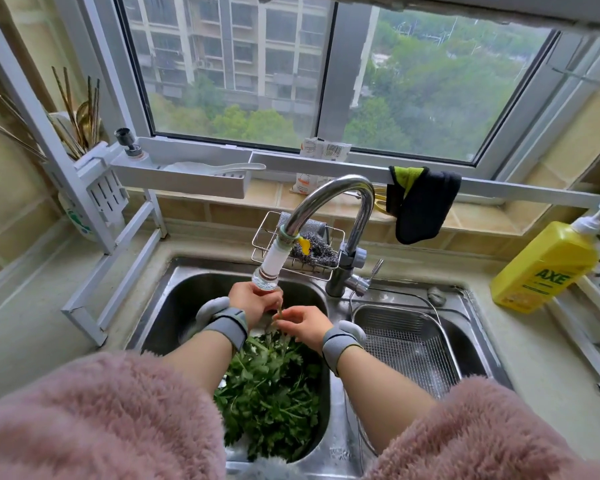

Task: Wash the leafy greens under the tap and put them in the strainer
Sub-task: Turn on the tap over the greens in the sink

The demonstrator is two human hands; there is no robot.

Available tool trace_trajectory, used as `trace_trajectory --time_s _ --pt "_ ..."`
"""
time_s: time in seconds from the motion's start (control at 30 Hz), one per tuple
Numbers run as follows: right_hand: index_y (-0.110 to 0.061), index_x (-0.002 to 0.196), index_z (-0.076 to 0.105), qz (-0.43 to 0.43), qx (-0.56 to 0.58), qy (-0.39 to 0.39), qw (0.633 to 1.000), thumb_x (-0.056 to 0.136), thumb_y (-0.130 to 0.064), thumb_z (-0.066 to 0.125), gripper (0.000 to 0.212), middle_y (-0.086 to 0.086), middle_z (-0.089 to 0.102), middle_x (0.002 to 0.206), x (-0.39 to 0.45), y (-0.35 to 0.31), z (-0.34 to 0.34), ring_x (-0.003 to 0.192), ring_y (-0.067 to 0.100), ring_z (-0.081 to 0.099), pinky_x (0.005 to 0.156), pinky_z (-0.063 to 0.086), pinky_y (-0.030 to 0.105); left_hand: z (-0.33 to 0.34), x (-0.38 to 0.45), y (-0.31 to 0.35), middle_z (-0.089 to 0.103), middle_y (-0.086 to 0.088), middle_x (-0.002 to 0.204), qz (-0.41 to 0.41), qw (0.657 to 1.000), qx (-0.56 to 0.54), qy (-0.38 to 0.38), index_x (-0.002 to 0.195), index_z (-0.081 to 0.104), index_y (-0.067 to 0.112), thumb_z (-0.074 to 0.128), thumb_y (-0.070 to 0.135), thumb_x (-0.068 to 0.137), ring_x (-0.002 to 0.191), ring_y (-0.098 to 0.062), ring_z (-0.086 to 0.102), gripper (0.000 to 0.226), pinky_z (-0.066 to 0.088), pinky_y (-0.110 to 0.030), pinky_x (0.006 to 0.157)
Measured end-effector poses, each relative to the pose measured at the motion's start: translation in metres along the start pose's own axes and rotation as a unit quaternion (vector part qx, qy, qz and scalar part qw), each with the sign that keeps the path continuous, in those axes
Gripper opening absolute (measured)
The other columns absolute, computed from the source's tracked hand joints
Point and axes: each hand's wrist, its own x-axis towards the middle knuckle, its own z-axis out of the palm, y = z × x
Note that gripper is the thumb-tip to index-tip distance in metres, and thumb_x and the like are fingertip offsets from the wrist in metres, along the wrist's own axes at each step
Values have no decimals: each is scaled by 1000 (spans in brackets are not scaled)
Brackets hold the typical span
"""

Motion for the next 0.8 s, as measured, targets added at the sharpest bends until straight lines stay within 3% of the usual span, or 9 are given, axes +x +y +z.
trace_trajectory --time_s 0.1,0.23,0.33,0.4,0.47,0.57,0.7,0.8 --pt "-16 81 69 0 5 21 1000 88 -19 63 10 -7 61 66 3 -1 1 52 3 48 57 42 17 -2 -1 1 68 -5 74 -20 1000 -22 -11 77 71 9 72 -3 74 81 -24 63 12 52 -39 91" --pt "-15 86 72 8 -27 35 999 88 -26 64 14 -8 56 58 4 -6 2 52 4 47 58 42 18 -8 -3 1 66 -6 77 -13 1000 -2 2 92 69 1 68 -2 79 82 -22 61 14 51 -36 89" --pt "-27 66 64 7 -24 38 999 87 -28 64 21 -6 56 57 8 -15 4 55 9 50 64 45 22 -19 -4 -1 63 -6 69 9 999 40 2 73 67 9 69 2 80 72 -20 59 11 50 -35 82" --pt "-21 73 67 4 -13 51 999 86 -25 66 14 -5 56 58 10 -20 4 53 8 50 61 44 21 -25 -3 -4 61 -7 63 16 998 64 10 65 65 15 71 5 80 65 -20 56 19 50 -35 77" --pt "-15 82 72 -1 6 66 998 85 -21 67 8 1 60 63 12 -22 4 57 12 53 66 50 29 -29 -2 -7 60 -4 61 12 996 86 16 66 66 14 72 7 79 61 -17 54 16 49 -34 71" --pt "-25 65 66 1 -8 81 997 83 -17 68 20 4 65 73 14 -22 6 70 18 58 81 55 44 -33 -3 -11 60 1 63 11 994 112 11 80 71 5 71 5 79 63 -13 53 1 44 -26 67" --pt "-28 68 63 -4 -10 117 993 85 -17 66 21 1 65 76 7 -29 1 71 15 58 76 54 38 -36 -3 -12 61 3 68 18 991 129 8 88 72 2 69 3 81 71 -12 55 8 42 -25 72" --pt "-14 88 70 -13 7 134 991 88 -16 63 7 1 61 70 -1 -36 -3 61 11 53 63 50 26 -38 -4 -12 60 4 67 19 991 135 4 89 72 1 68 2 81 74 -14 55 9 41 -25 72"
